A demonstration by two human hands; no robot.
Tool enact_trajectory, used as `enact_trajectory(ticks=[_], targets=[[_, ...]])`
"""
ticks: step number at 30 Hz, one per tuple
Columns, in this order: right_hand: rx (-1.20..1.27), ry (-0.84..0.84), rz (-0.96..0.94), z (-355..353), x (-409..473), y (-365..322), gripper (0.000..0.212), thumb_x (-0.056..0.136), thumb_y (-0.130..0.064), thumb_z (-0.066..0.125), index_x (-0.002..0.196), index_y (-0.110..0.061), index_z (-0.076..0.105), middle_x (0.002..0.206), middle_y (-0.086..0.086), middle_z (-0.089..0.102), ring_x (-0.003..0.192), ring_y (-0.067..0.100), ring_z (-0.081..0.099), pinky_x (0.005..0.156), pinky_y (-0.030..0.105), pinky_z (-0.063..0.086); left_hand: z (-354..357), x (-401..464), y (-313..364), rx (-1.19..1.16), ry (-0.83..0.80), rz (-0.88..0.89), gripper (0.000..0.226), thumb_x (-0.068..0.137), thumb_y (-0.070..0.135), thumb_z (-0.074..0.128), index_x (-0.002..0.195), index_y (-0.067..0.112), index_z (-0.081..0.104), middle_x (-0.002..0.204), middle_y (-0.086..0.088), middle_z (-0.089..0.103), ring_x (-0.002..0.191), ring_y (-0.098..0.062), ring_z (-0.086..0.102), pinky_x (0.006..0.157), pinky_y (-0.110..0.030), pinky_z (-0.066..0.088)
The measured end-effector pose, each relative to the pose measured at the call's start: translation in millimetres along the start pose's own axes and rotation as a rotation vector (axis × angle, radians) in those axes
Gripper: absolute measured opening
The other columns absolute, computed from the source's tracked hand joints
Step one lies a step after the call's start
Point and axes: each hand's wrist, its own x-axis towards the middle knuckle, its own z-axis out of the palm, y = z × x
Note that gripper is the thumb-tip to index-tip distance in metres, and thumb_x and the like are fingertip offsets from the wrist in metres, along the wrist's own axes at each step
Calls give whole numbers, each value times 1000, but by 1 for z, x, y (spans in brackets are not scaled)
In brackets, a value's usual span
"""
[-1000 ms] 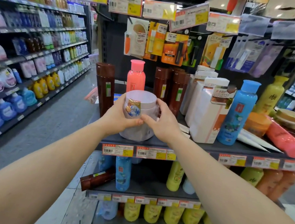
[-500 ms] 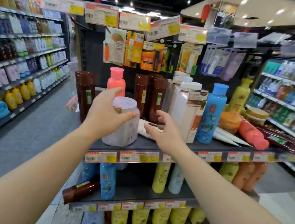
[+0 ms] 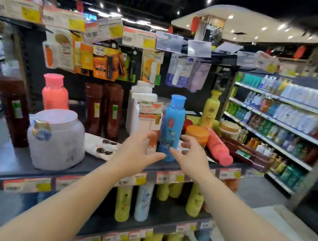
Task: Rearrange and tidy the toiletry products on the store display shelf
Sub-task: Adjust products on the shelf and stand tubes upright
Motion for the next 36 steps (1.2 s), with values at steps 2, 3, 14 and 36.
enact_trajectory(ticks=[2, 3, 14, 36], targets=[[-15, 11, -9, -10, 18, 10, 64, 82, -34, 73, 137, -23, 42, 130, 1, 55, 100, 12, 54, 81, 28, 43, 16, 8, 6, -17, -14, -27, 70, 75, 47, 75, 136, 28, 46, 137, 10, 50, 113, 7, 38, 93, -16, 32], [-13, 8, -17, -13, 27, 14, 67, 82, -34, 74, 139, -23, 40, 132, 1, 54, 105, 14, 55, 83, 28, 43, 21, 11, 7, -29, -18, -48, 72, 75, 46, 75, 137, 27, 45, 138, 10, 49, 114, 6, 39, 93, -17, 32], [141, -163, -64, 18, 76, 23, 67, 74, -28, 80, 128, -27, 41, 121, -7, 58, 117, 20, 57, 86, 35, 52, 34, 7, 4, 14, 99, -183, 74, 74, 48, 75, 138, 27, 45, 127, 19, 49, 114, 6, 42, 90, -9, 33], [121, -329, -298, -59, -35, 21, 60, 65, -43, 84, 116, -42, 52, 106, -24, 64, 99, -7, 60, 80, 19, 53, 35, -27, 39, -427, -146, -126, 61, 65, 46, 81, 120, 35, 56, 114, 10, 67, 101, -7, 66, 80, -27, 56]])
